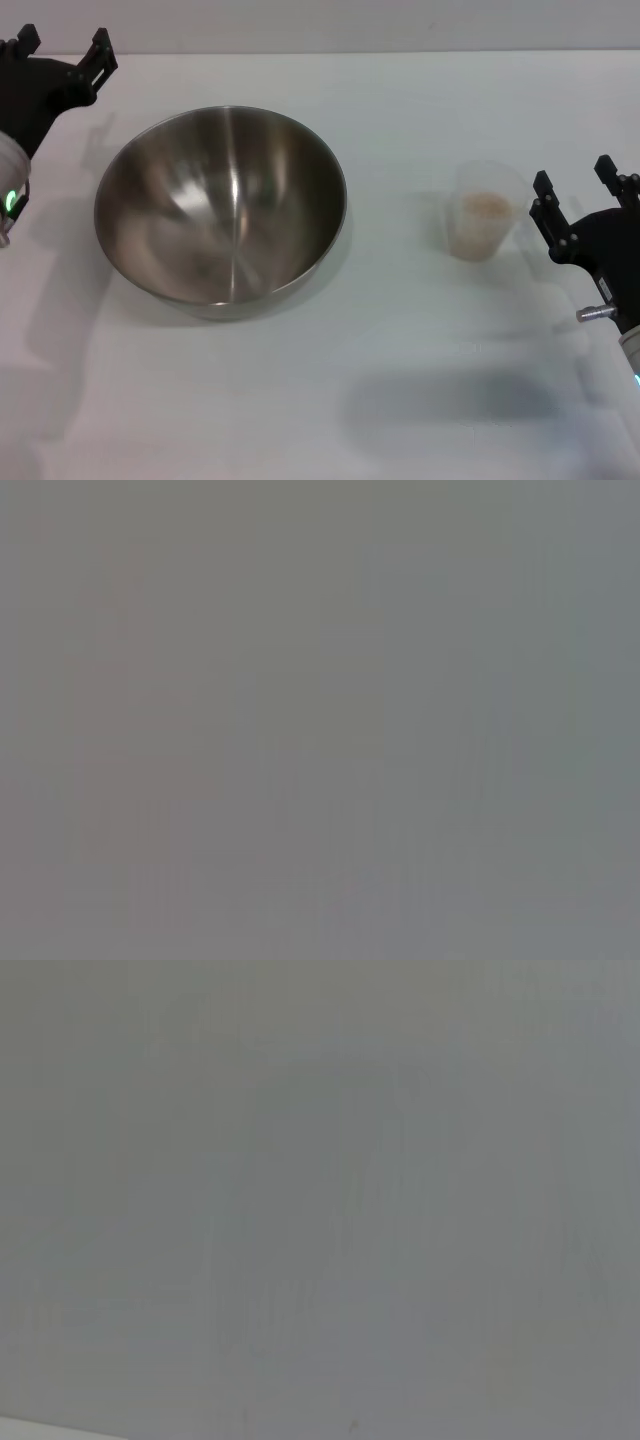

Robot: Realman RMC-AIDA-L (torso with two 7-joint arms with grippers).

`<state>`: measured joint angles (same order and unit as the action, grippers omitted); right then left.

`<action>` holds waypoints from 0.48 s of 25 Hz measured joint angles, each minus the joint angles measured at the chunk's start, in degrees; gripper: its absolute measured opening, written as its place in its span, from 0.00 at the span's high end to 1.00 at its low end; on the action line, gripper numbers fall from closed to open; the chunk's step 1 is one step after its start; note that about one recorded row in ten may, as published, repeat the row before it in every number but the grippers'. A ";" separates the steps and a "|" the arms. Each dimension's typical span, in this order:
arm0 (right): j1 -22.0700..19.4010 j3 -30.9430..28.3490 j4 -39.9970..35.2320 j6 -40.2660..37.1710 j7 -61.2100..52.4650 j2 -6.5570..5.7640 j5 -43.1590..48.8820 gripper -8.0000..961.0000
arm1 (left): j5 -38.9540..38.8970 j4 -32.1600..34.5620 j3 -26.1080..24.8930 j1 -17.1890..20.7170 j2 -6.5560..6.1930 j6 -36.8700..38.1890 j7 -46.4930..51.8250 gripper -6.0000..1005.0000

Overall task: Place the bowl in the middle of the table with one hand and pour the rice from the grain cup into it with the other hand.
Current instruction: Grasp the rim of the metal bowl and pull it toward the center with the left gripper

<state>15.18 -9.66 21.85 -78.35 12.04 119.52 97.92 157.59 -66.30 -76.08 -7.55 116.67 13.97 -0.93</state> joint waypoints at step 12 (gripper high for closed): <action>0.72 0.00 -0.33 0.05 0.00 0.04 0.05 0.30 | -0.29 -23.33 -11.59 -0.91 1.32 -47.16 -5.81 0.19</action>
<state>15.91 -9.67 21.52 -78.31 12.04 119.57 97.97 157.29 -89.62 -87.67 -8.46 117.99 -33.18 -6.74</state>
